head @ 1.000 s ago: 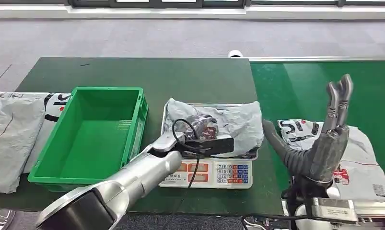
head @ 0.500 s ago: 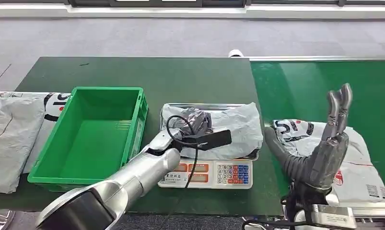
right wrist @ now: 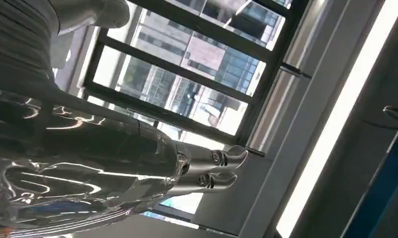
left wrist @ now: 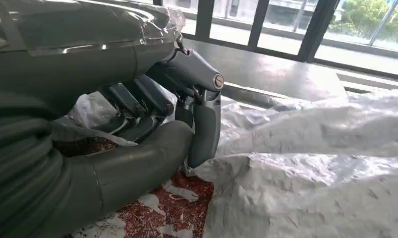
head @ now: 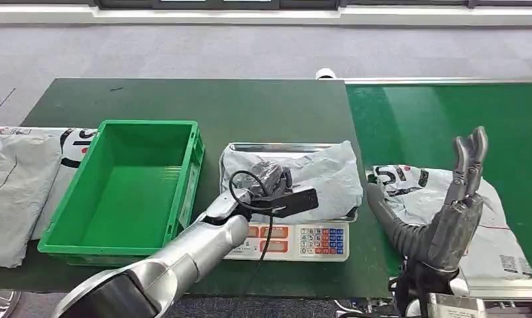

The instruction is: Moved the parcel from conveyor to table for the left to box.

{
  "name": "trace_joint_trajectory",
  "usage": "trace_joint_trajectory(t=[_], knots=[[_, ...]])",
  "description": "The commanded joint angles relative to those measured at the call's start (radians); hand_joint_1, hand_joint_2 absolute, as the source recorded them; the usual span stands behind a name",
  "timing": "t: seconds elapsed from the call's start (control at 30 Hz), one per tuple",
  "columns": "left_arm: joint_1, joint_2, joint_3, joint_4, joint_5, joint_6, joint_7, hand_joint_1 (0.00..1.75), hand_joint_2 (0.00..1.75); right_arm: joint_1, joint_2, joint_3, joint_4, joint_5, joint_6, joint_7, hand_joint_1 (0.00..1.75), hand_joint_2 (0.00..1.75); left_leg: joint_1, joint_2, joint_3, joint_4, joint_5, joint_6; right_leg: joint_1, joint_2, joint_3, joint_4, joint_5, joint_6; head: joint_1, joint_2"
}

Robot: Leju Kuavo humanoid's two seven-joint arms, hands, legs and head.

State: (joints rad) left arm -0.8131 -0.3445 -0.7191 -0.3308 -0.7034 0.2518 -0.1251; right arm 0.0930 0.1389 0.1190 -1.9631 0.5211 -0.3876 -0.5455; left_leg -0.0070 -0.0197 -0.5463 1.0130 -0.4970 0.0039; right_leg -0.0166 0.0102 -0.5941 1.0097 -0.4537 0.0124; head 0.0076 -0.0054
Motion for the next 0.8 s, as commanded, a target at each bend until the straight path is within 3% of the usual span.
trace_joint_trajectory(t=[0.03, 0.8], knots=[[0.005, -0.005, 0.035, 0.015, 0.0, -0.007, 0.006, 1.75, 1.75, 0.001, -0.017, 0.035, 0.004, -0.001, -0.004, 0.002, 0.0, 1.75, 0.001, 0.002, 0.001, -0.001, 0.0, -0.001, 0.001, 0.0, 0.001, -0.002, 0.001, -0.001, 0.0, 0.0], [0.029, -0.005, -0.005, 0.021, 0.058, -0.006, 0.002, 1.75, 1.75, -0.004, -0.028, 0.059, 0.011, 0.006, -0.028, 0.007, 0.0, 1.75, 0.001, 0.003, 0.003, -0.003, 0.0, -0.001, 0.001, 0.001, 0.002, -0.003, 0.001, -0.001, 0.0, 0.0]])
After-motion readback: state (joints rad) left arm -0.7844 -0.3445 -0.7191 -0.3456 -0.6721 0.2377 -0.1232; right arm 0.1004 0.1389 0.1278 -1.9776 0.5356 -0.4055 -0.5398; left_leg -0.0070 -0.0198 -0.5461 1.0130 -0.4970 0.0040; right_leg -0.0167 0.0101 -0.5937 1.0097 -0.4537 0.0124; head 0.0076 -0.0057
